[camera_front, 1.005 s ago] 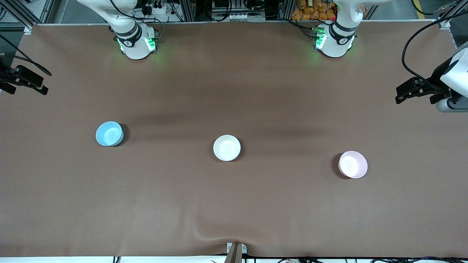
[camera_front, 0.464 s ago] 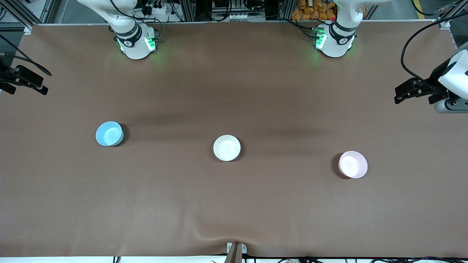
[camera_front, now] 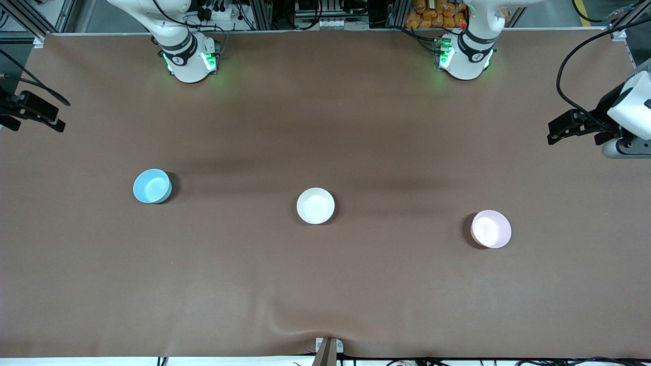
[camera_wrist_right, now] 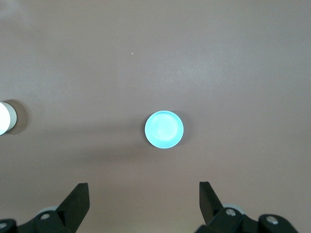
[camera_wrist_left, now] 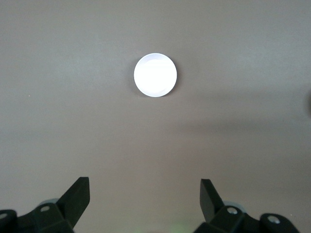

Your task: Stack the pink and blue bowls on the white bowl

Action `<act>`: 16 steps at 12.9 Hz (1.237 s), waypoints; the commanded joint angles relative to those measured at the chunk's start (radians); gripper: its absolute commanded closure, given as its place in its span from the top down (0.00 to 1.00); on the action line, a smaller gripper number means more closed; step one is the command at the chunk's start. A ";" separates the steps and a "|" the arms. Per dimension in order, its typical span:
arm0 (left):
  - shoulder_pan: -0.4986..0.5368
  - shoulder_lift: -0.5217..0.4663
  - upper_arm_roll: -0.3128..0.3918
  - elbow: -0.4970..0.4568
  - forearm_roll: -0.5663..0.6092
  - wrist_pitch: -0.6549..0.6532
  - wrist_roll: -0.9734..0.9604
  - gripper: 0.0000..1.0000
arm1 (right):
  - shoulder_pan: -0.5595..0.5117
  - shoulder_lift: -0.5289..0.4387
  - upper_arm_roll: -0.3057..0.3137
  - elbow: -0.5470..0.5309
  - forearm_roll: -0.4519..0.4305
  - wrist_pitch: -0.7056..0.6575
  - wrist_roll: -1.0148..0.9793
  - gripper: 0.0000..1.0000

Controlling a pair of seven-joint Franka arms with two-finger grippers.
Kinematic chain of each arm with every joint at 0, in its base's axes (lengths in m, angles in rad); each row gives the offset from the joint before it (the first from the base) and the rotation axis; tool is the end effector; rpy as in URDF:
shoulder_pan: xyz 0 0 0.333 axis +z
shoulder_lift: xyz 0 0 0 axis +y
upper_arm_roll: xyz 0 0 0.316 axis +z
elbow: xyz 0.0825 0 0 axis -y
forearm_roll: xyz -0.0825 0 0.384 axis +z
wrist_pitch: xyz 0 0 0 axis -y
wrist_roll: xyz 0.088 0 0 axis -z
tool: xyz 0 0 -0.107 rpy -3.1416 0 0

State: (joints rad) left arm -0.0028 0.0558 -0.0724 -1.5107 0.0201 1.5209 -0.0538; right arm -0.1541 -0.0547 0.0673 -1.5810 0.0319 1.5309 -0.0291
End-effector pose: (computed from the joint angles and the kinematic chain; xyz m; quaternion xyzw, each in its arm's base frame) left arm 0.5653 -0.0391 0.6172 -0.9997 0.0104 0.0222 0.0095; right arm 0.5320 -0.0417 0.6459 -0.9995 0.0282 -0.0030 0.0139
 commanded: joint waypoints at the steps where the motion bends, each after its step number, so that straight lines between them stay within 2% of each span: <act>1: 0.004 -0.005 -0.003 -0.003 -0.002 -0.010 0.012 1.00 | -0.021 0.007 0.009 0.013 0.017 -0.012 -0.012 1.00; 16: 0.004 -0.004 -0.003 -0.019 -0.003 -0.005 0.012 1.00 | -0.022 0.012 0.009 0.015 0.026 -0.012 -0.012 1.00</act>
State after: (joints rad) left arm -0.0028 0.0558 -0.0724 -1.5231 0.0201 1.5208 -0.0537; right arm -0.1550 -0.0491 0.0673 -1.5811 0.0351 1.5304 -0.0291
